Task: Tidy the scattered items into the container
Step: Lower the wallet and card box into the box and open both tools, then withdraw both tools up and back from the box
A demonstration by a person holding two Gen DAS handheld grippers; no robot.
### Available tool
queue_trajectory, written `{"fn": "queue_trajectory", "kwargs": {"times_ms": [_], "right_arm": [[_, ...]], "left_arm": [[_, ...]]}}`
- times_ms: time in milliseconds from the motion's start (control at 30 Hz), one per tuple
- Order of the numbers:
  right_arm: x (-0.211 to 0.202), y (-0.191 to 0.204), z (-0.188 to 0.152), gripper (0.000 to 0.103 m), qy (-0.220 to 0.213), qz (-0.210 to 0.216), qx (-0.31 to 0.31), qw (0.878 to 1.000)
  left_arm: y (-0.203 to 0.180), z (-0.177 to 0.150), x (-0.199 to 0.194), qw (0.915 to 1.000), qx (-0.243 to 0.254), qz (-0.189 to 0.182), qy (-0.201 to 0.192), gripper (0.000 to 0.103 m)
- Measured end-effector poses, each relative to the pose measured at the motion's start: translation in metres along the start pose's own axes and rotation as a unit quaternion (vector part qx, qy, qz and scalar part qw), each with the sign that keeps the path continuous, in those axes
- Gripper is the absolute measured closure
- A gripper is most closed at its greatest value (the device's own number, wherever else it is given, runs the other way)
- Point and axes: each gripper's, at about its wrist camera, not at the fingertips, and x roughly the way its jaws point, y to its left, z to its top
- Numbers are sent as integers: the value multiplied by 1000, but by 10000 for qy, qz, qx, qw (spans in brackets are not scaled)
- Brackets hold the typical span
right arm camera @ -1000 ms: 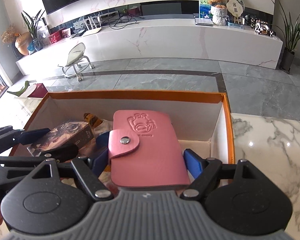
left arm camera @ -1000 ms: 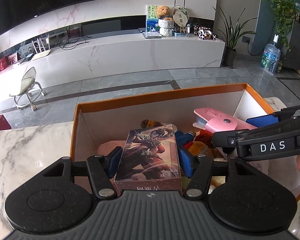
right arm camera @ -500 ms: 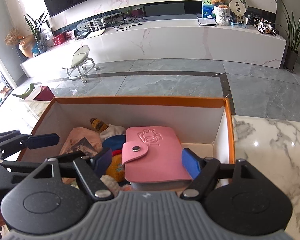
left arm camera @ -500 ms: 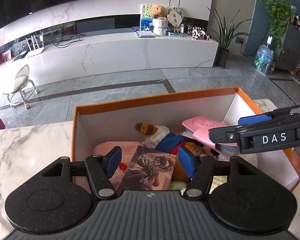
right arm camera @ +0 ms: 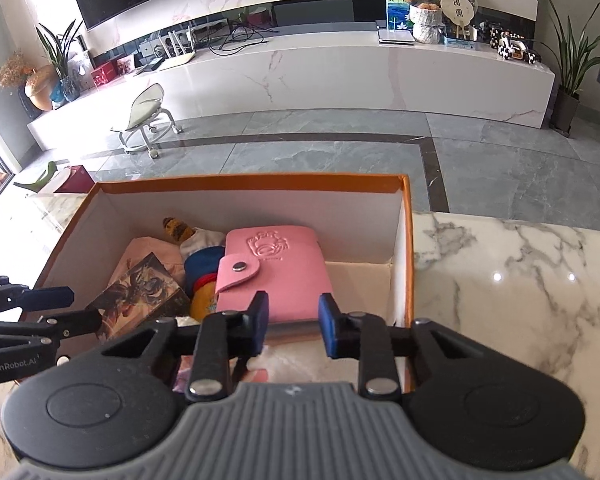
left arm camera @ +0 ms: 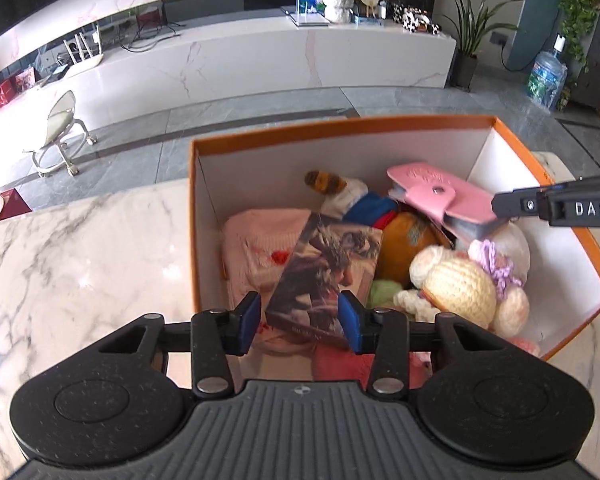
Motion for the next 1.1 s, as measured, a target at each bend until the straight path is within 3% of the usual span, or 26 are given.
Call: {"fn": "queue_trajectory", "kwargs": {"times_ms": [533, 900, 1100], "right_arm": [[10, 17, -1, 79, 60, 16, -130, 9999], [-43, 29, -2, 76, -333, 49, -225, 9992], [-85, 40, -7, 66, -589, 31, -362, 9976]], "left_arm": [[-5, 2, 5, 10000, 4, 40, -91, 61], [-19, 6, -51, 9980, 14, 139, -612, 59], [-33, 4, -92, 9955, 53, 145, -937, 52]]}}
